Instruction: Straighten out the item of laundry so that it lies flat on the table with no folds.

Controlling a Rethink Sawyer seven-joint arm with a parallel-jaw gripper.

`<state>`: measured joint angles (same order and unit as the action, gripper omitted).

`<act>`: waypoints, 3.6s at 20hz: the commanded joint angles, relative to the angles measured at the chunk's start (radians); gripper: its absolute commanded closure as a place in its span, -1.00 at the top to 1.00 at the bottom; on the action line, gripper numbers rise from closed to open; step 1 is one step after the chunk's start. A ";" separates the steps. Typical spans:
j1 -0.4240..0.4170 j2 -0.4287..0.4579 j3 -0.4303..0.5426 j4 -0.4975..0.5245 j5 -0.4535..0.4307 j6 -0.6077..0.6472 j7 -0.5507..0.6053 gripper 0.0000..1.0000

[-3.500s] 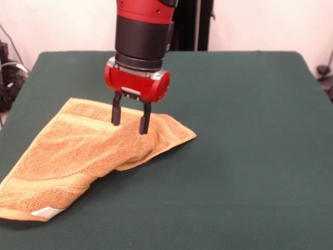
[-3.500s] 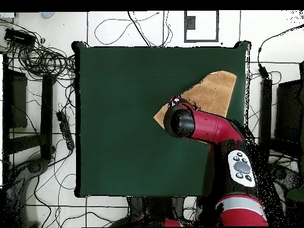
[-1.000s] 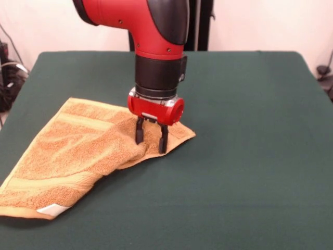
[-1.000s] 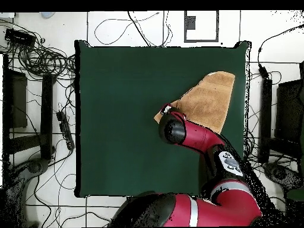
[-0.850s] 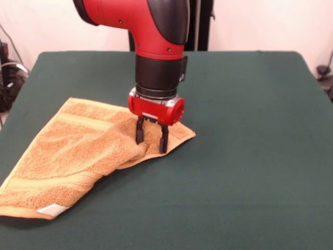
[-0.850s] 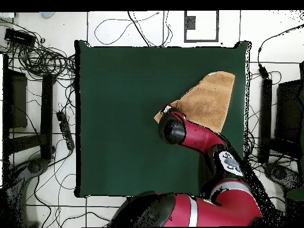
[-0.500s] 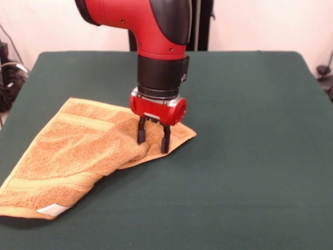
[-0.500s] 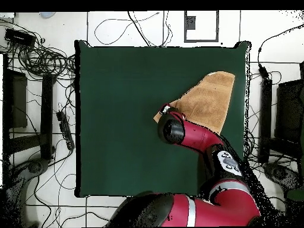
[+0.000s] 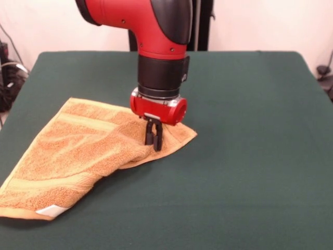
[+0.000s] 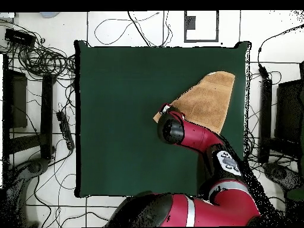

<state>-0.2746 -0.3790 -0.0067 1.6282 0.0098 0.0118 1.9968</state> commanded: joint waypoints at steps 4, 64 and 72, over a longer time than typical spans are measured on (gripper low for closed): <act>0.043 0.060 0.133 0.059 -0.009 -0.011 0.140 -1.00; 0.029 -0.158 0.015 -0.060 -0.054 0.216 0.019 1.00; -0.039 -0.149 0.098 -0.058 -0.116 0.205 0.035 1.00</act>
<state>-0.3228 -0.5849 -0.0940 1.5709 -0.0453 0.2315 2.0756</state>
